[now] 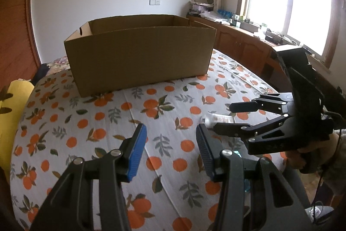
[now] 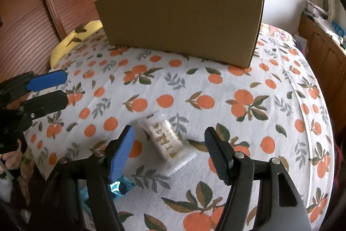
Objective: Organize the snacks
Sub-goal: 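Withdraw both tools from the box back to the table, then grasp the teal packet with left tool while right tool grasps white printed bar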
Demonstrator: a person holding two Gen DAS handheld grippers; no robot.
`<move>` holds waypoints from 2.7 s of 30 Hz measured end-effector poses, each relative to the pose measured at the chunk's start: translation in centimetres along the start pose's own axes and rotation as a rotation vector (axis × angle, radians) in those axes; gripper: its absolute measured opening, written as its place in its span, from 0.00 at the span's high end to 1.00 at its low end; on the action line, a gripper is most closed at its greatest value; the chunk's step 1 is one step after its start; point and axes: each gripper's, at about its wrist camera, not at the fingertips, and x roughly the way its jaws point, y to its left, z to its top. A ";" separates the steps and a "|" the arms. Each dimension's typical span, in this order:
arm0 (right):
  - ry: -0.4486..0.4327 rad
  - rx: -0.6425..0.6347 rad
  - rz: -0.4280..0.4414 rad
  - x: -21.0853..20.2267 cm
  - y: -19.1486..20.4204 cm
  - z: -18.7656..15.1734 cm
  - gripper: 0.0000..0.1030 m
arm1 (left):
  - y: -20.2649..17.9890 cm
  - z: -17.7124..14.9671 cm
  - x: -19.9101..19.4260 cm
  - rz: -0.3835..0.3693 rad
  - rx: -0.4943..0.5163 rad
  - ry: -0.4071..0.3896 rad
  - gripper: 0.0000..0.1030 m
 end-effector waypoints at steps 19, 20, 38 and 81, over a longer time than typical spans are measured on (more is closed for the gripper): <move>0.014 -0.009 -0.075 -0.7 -1.0 -1.2 0.79 | -3.9 -2.5 -0.2 -0.046 -0.003 0.057 0.54; 0.010 -0.004 -0.068 -0.8 -1.3 -1.3 0.79 | -4.2 -2.5 -0.2 -0.052 0.000 0.060 0.54; -0.051 -0.015 -0.107 -0.9 -0.9 -2.0 0.79 | -8.2 -3.7 1.9 -0.092 0.066 0.167 0.54; -0.116 0.031 -0.044 -3.5 0.2 -1.3 0.81 | -3.7 -1.0 -2.6 -0.020 0.018 0.020 0.76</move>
